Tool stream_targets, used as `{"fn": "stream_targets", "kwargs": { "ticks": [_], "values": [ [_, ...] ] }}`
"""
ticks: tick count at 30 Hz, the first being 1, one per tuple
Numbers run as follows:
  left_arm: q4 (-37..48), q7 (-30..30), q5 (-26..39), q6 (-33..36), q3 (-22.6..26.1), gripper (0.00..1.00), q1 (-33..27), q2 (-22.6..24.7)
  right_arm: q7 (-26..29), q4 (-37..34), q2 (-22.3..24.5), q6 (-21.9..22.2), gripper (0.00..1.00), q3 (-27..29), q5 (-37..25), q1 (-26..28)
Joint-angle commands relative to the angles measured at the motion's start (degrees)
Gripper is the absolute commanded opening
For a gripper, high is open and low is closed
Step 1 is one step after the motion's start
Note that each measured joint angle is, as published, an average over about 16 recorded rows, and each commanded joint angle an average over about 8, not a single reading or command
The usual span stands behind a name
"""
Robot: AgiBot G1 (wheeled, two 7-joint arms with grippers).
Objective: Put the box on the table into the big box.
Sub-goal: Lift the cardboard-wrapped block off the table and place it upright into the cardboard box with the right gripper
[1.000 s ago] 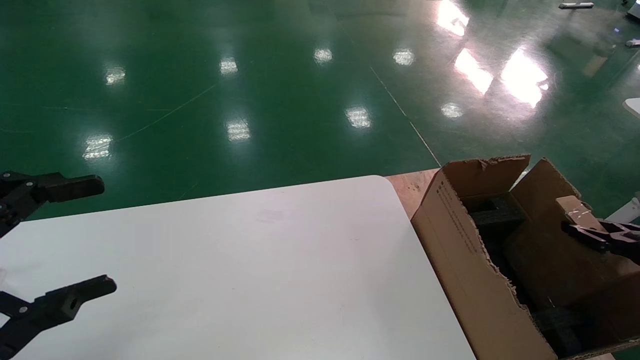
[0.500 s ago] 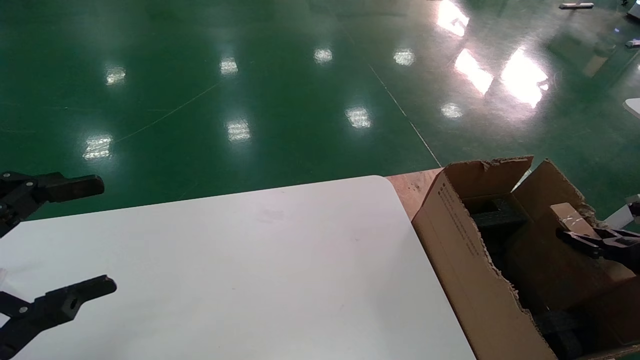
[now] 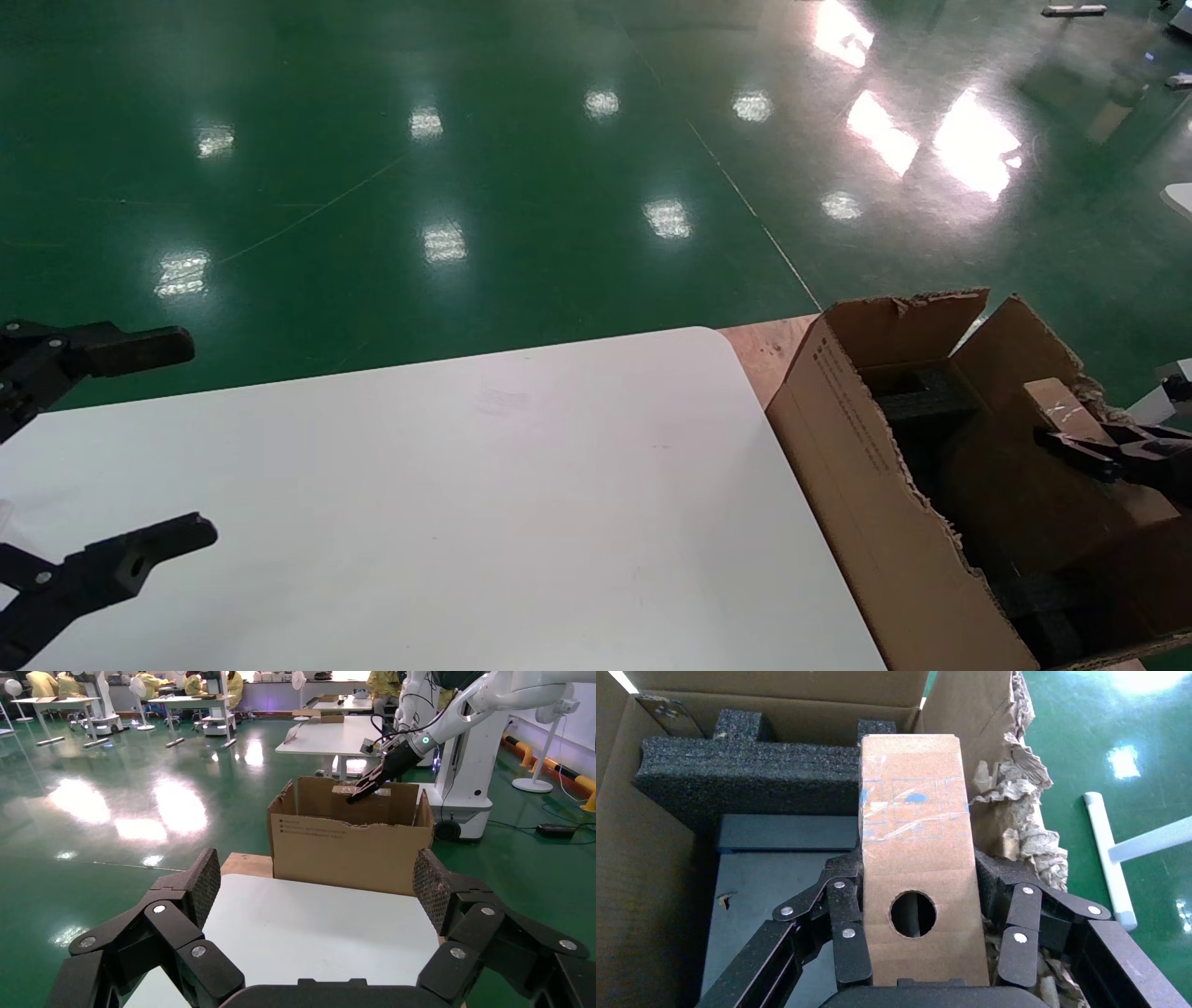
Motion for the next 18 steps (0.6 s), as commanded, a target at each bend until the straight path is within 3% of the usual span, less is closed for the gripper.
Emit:
{"fn": "stream_targets", "kwargs": {
  "ticks": [1, 18],
  "values": [
    [0.0, 0.0, 0.0, 0.0, 0.0, 1.00, 0.0, 0.0, 0.1, 0.5, 0.1, 0.2, 1.00, -0.1, -0.2, 0.0],
    [0.0, 0.0, 0.0, 0.0, 0.0, 1.00, 0.0, 0.0, 0.0, 0.1, 0.1, 0.1, 1.00, -0.2, -0.3, 0.0]
  ]
}}
